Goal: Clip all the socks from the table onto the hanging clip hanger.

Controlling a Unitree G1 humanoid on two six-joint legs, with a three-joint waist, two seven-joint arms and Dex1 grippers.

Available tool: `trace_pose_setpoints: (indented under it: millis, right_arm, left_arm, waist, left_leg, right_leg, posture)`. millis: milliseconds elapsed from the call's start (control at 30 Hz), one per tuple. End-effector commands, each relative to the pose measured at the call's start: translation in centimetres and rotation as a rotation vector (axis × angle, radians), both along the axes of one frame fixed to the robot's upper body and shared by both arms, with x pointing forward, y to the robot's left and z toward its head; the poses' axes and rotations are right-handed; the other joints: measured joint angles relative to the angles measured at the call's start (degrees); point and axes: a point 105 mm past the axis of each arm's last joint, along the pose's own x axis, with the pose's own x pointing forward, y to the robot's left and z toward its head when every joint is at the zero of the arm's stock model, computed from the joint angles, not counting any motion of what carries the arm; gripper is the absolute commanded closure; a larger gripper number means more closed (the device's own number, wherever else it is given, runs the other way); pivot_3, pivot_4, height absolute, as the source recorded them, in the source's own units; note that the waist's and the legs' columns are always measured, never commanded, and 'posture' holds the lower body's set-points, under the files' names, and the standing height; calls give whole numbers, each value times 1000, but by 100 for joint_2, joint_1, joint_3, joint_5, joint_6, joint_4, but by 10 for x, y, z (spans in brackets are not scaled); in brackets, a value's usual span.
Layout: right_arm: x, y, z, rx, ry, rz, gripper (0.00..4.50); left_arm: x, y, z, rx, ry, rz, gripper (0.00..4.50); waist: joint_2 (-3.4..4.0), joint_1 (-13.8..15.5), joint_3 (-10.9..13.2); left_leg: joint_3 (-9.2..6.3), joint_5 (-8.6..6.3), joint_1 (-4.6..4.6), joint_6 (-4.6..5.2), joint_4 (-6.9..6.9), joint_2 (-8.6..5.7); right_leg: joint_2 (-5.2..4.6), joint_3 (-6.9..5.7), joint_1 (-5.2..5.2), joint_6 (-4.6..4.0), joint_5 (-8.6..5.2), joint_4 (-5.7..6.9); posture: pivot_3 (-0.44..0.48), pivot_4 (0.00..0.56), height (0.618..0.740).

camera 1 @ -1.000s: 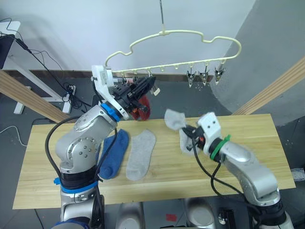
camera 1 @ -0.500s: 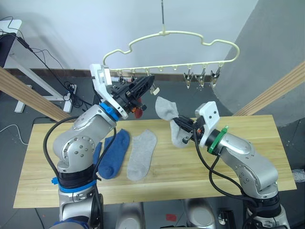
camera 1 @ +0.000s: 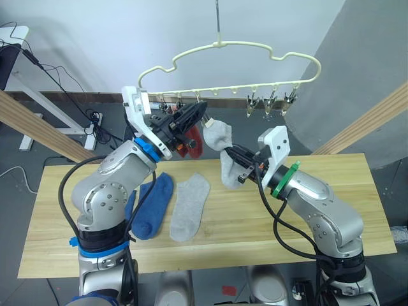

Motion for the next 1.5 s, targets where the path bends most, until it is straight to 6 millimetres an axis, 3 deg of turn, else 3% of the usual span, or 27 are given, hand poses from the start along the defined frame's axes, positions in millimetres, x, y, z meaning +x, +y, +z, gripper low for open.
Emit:
trace_pose_setpoints:
  millis: [33, 300, 667, 833, 933, 1067, 1300, 1500]
  right_arm:
    - [-6, 5, 10, 25, -44, 26, 4500]
    - [-7, 8, 9, 18, -44, 41, 4500]
    - [-6, 10, 7, 9, -40, 43, 4500]
    - [-5, 10, 6, 2, -40, 39, 4500]
    - [2, 4, -2, -69, -47, 7, 3845]
    - [4, -3, -12, -179, -68, 7, 2563]
    - [1, -39, -28, -362, -103, 6, 2563]
    - [-6, -79, -22, -449, -123, -11, 2563]
  left_arm:
    - [-8, -4, 7, -20, -36, -26, 4281]
    - [-7, -2, 7, -37, -30, -9, 4281]
    - [-9, -1, 6, -58, -9, -21, 1060]
    - [-9, 0, 5, -49, -7, -19, 1060]
    - [-12, 4, 0, 18, -27, 9, 1043]
    - [-15, 7, -4, 62, -40, 17, 1043]
    - [-27, 12, -17, 198, -77, -16, 1043]
    - [-49, 26, -30, 426, -140, -114, 1043]
  waist:
    - [0, 0, 0]
    - [0, 0, 0]
    - [0, 0, 0]
    - [0, 0, 0]
    - [1, 0, 0]
    - [1, 2, 0]
    - [0, 17, 0]
    - [1, 25, 0]
  left_leg:
    - [0, 0, 0, 0, 0, 0]
    - [0, 0, 0, 0, 0, 0]
    - [1, 0, 0, 0, -1, 0]
    - [0, 0, 0, 0, -1, 0]
    - [1, 0, 0, 0, -1, 0]
    - [3, 0, 0, -1, -3, 0]
    - [6, 0, -2, -1, -6, -1]
    - [10, 0, -3, -1, -7, 0]
  right_leg:
    - [0, 0, 0, 0, 0, 0]
    - [0, 0, 0, 0, 0, 0]
    - [0, 1, -1, 0, 0, 0]
    - [0, 0, -1, 0, 0, 0]
    - [0, 1, -2, 0, 0, -1]
    - [0, 4, -7, 0, 0, 0]
    - [-1, 5, -9, 1, -1, -5]
    - [0, 11, -14, 2, -1, -4]
  posture:
    - [-209, 429, 740]
    - [-210, 428, 740]
    - [-208, 428, 740]
    - [-203, 425, 740]
    - [-200, 423, 740]
    - [-198, 421, 740]
    - [-195, 415, 740]
    - [-194, 403, 740]
